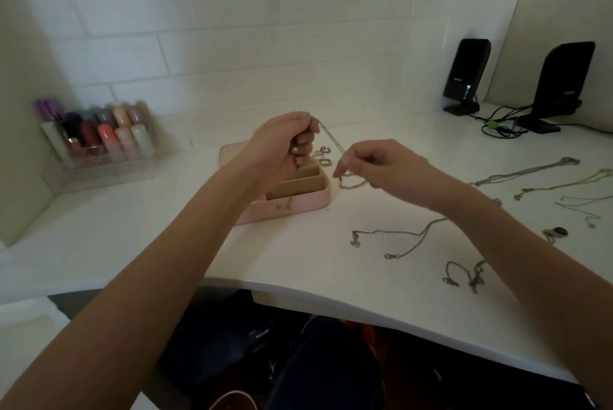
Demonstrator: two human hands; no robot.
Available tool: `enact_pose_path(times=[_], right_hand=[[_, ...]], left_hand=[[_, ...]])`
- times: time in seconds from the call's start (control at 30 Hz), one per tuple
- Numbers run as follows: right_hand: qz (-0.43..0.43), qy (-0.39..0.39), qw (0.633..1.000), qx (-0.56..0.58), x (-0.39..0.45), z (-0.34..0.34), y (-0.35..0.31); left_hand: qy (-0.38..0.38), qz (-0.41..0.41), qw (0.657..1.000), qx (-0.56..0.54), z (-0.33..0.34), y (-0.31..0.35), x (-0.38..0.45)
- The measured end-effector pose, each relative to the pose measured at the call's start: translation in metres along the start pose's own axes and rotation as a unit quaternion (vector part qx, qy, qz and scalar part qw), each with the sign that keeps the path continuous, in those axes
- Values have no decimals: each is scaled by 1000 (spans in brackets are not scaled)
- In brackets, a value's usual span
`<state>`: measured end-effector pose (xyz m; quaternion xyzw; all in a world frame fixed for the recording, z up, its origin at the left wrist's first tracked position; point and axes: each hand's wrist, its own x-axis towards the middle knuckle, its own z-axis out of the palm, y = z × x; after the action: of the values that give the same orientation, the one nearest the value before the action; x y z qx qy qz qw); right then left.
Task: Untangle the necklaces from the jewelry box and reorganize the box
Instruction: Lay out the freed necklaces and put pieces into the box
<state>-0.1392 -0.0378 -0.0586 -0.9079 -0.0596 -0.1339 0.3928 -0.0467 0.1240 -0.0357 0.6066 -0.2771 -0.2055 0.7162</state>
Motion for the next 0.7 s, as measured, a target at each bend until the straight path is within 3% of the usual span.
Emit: enact_pose_path(times=[0.2, 0.47, 0.63, 0.7], right_hand=[[-46, 88, 994, 51, 12, 15, -14], [-35, 71, 995, 60, 21, 21, -20], [-24, 39, 999, 22, 17, 26, -14], [-20, 43, 998, 34, 18, 28, -15]], left_hand=[[4, 41, 999, -32, -22, 16, 4], [-13, 20, 998, -56, -31, 15, 4], [11, -24, 1000, 3, -35, -18, -6], [35, -8, 994, 108, -40, -26, -10]])
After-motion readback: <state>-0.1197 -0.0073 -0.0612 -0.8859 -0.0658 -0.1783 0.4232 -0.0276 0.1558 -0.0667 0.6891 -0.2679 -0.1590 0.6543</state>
